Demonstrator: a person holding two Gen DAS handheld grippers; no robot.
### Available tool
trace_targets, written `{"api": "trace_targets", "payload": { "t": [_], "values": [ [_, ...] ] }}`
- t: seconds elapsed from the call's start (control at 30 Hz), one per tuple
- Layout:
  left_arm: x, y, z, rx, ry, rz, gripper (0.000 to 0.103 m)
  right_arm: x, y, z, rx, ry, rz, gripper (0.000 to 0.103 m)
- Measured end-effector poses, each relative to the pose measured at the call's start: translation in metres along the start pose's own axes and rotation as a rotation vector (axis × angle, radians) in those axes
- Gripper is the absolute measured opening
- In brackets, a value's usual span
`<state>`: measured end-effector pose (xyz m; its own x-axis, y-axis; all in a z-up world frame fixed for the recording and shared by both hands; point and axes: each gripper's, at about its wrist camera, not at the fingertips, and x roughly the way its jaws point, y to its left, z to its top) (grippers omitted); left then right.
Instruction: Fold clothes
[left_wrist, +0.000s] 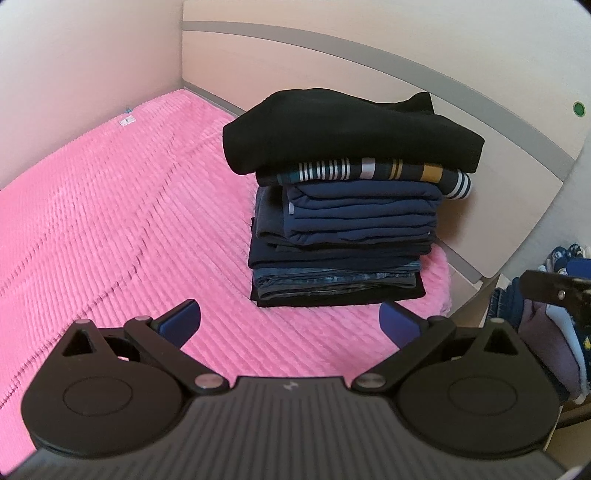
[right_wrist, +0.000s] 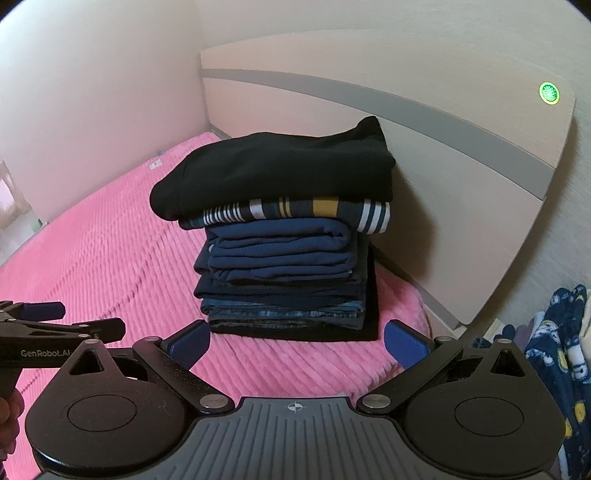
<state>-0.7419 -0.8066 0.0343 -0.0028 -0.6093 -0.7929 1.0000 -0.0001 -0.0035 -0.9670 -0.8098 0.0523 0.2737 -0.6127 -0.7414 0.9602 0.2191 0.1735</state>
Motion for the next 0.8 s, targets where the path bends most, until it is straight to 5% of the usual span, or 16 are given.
{"api": "trace_targets", "payload": {
  "t": [0.8],
  "values": [
    [0.0049,-0.0103,-0.0064,0.046,0.022,-0.029,0.102,0.0043,0.0033,-0.0018,-0.012,0.024,-0.004,0.103]
  ]
}}
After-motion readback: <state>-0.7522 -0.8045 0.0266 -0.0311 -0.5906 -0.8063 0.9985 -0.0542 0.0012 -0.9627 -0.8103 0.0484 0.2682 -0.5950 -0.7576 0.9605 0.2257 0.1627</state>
